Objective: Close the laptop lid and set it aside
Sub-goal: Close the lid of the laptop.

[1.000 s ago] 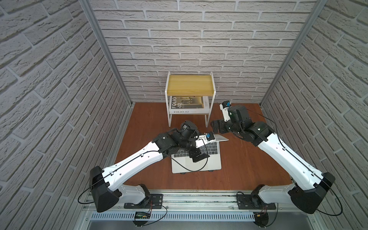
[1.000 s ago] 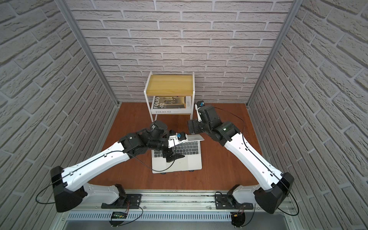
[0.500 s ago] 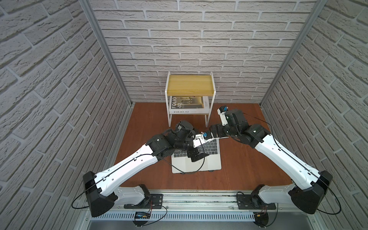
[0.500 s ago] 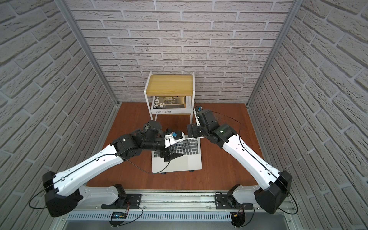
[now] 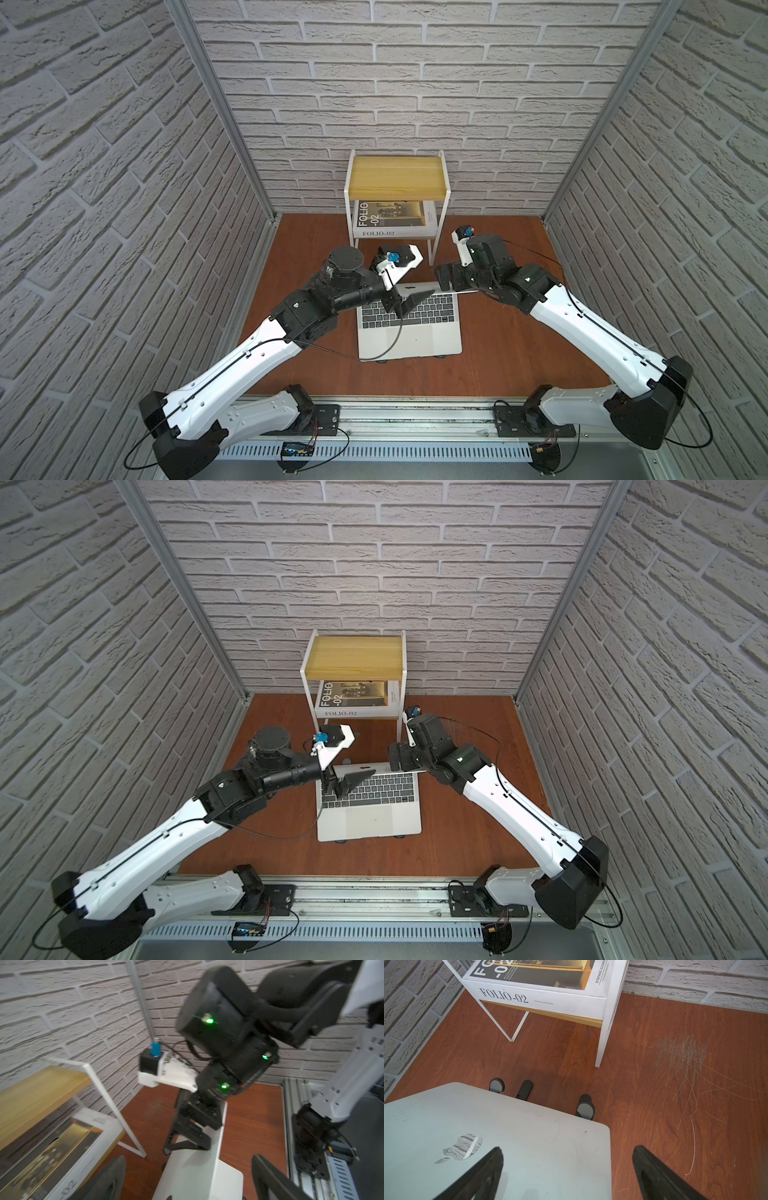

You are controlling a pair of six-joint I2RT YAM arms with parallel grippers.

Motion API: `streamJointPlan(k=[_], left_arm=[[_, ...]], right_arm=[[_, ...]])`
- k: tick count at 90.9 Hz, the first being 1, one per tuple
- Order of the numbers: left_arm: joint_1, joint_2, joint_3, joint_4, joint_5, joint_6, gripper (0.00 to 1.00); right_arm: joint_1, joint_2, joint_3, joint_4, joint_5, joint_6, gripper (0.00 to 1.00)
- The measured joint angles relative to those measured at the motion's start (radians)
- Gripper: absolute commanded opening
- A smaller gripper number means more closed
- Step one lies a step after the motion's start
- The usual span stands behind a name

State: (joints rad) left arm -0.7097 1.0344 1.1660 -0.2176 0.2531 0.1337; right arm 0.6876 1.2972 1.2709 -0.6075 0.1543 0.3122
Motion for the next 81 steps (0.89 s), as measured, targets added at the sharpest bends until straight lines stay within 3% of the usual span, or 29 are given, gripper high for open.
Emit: streamJointPlan(k=[20, 27, 56, 81], left_arm=[[0.334, -0.068, -0.166, 0.078, -0.024, -0.297, 0.97], [0.396, -0.103, -0.233, 0.071, -0.018, -0.357, 0.98], [0.458, -0.211, -0.395, 0.044, 0.01, -0.436, 0.98], [0.461, -0.193, -0.439, 0.039, 0.024, -0.451, 0.98]], right_arm=[[0.002, -0.029, -0.045, 0.027, 0.008, 0.014, 0.99], [0.002, -0.038, -0.059, 0.033, 0.009, 0.021, 0.99], [0.002, -0.055, -0.097, 0.052, 0.01, 0.032, 0.99], [0.002, -0.055, -0.123, 0.063, 0.009, 0.036, 0.99]])
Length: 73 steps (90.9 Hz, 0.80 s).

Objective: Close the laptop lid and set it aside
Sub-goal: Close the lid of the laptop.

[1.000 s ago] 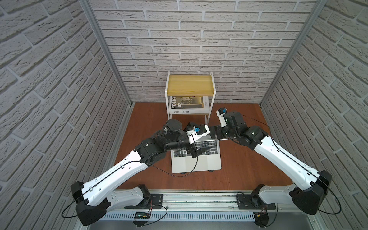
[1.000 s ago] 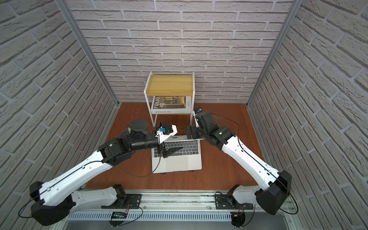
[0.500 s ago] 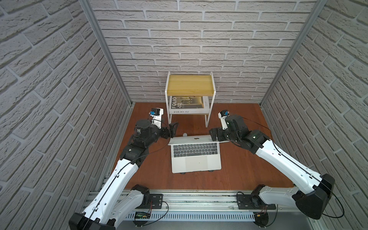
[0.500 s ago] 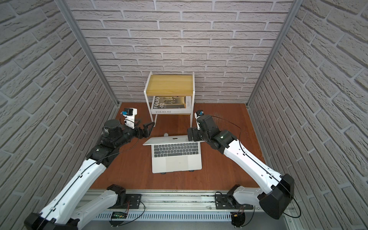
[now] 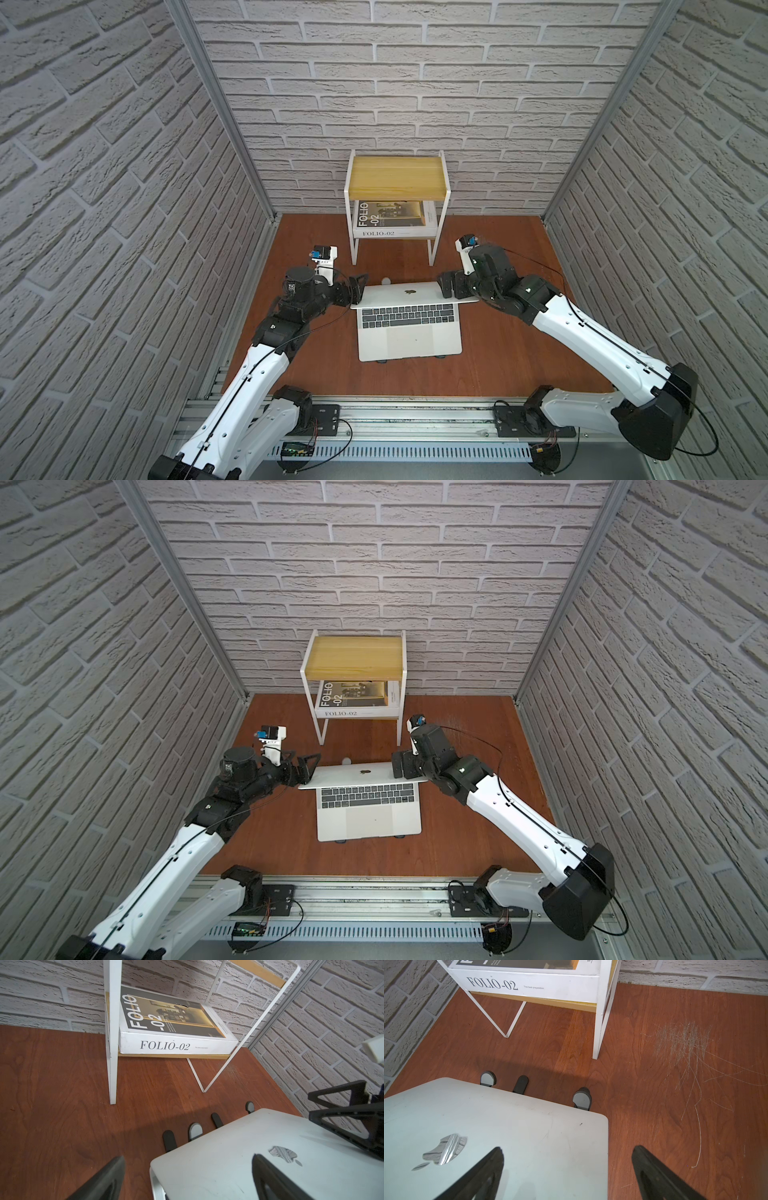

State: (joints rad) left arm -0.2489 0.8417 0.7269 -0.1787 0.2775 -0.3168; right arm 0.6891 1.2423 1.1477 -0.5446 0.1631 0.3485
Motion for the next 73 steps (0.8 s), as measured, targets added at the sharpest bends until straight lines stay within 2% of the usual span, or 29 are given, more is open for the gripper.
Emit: streamJointPlan(k=[73], left_arm=[[-0.015, -0.044, -0.105, -0.013, -0.095, -0.067, 0.98]], right_arm=[[-0.008, 0.002, -0.077, 0.014, 0.004, 0.018, 0.99]])
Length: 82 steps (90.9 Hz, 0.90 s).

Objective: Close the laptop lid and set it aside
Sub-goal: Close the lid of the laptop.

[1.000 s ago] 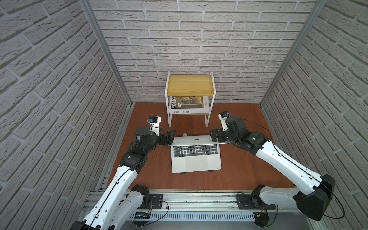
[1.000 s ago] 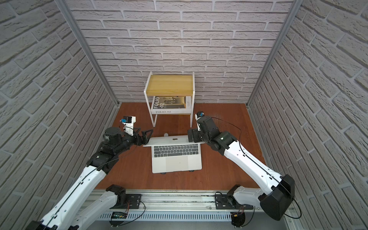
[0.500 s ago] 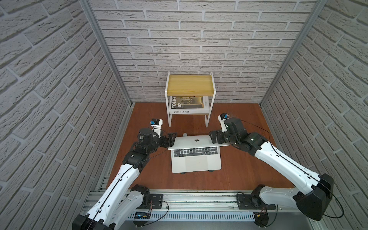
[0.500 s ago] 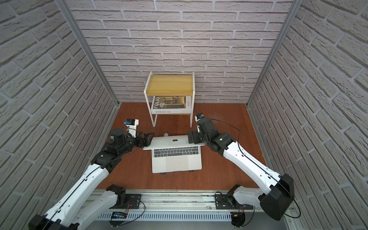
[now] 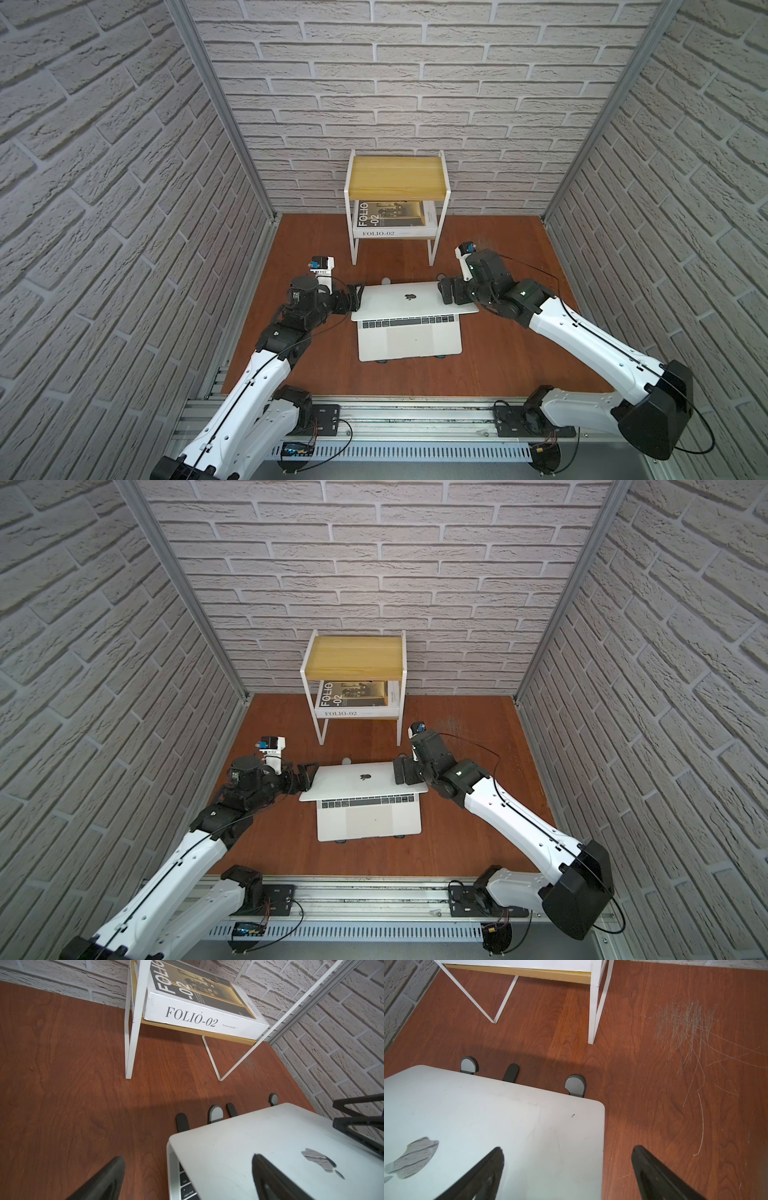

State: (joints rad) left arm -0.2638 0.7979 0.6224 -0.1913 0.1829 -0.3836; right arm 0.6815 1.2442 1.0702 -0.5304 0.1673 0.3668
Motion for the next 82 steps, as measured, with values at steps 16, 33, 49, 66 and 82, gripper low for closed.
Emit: streamJointPlan(k=[16, 33, 49, 66, 82], left_arm=[[-0.003, 0.015, -0.017, -0.009, -0.001, -0.012, 0.98], [-0.003, 0.027, -0.041, -0.018, -0.009, -0.044, 0.98], [-0.003, 0.026, -0.048, -0.018, -0.01, -0.064, 0.98], [-0.003, 0.021, -0.066, -0.019, -0.009, -0.089, 0.98], [-0.003, 0.007, -0.08, -0.026, 0.0, -0.113, 0.98]], right_arm=[[-0.007, 0.0, -0.033, 0.007, -0.002, 0.009, 0.99], [-0.014, -0.001, -0.063, 0.015, -0.003, 0.019, 0.99], [-0.027, -0.008, -0.082, 0.036, -0.016, 0.026, 0.99], [-0.039, -0.025, -0.115, 0.067, -0.048, 0.032, 0.99], [-0.047, -0.042, -0.144, 0.085, -0.073, 0.044, 0.99]])
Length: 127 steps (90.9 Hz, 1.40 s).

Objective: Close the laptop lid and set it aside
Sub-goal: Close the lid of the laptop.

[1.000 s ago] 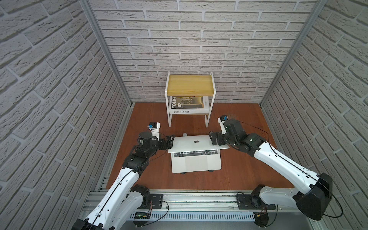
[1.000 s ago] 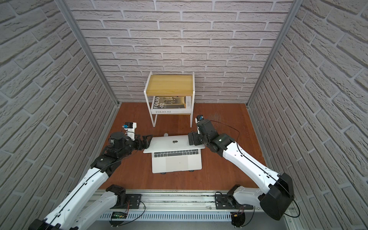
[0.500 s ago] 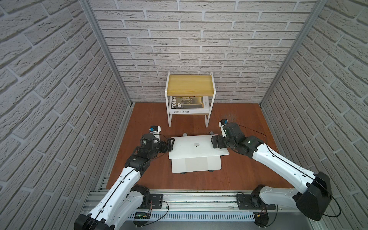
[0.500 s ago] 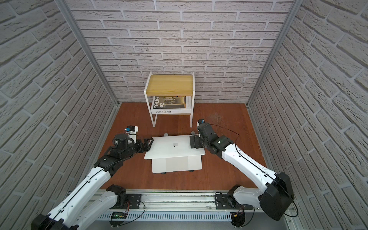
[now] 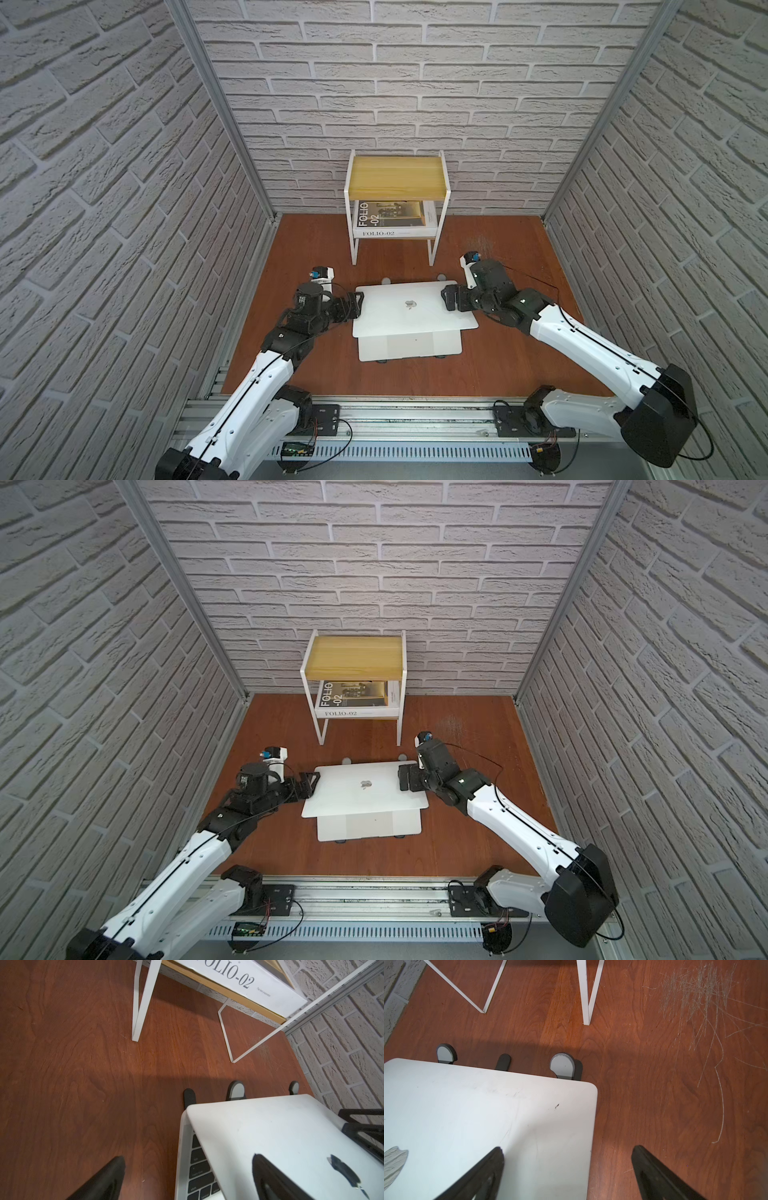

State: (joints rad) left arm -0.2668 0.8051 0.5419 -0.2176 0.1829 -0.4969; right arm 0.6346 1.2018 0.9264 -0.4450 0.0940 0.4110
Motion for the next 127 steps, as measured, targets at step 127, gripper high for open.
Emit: streamJointPlan(k=[127], left_arm=[[0.0, 0.119, -0.066, 0.093, 0.057, -0.029, 0.97]], right_arm=[[-0.115, 0.009, -0.152, 0.087, -0.25, 0.024, 0.99]])
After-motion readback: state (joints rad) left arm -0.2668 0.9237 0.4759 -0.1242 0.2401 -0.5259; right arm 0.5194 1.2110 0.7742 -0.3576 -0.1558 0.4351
